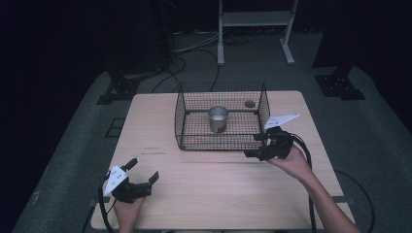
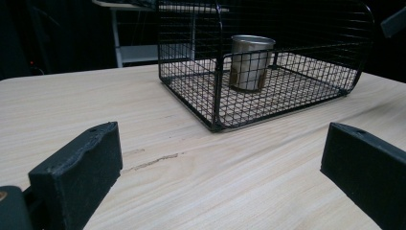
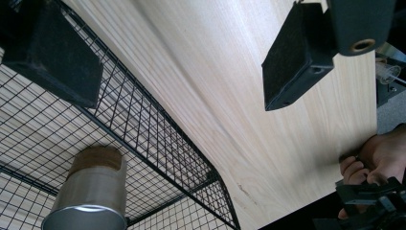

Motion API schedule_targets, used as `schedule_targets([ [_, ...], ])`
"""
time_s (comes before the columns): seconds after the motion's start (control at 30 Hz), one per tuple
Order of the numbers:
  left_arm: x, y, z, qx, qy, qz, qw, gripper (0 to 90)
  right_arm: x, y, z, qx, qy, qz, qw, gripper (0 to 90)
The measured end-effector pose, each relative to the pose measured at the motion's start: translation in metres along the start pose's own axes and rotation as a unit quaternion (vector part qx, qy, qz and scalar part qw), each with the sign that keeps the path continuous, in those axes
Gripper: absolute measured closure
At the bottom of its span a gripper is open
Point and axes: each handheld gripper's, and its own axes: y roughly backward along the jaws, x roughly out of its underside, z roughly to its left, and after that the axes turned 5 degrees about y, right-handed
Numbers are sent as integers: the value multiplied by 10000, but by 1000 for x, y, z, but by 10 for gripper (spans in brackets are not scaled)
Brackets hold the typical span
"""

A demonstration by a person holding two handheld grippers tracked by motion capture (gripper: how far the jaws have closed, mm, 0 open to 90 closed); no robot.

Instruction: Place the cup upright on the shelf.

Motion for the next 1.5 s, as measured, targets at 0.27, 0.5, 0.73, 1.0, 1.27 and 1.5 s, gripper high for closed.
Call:
schedule_targets([
  [0.27,0,0,0,-5,-7,-1,10000,0,11,8,4,9,-36,-81,10000,131],
  [0.5,0,0,0,-8,3,-7,10000,0,22,15,4,50,-125,-164,9998,130],
  [0.73,0,0,-1,-18,-9,15,10000,0,36,20,3,115,-211,-200,9995,131],
  [1.0,0,0,-1,-21,-25,13,10000,0,49,24,4,197,-260,-175,9993,131],
  [1.27,0,0,-1,-30,-28,7,10000,0,60,32,6,271,-309,-218,9989,131],
  [1.5,0,0,-1,-38,-31,3,10000,0,74,38,6,339,-424,-278,9981,132],
])
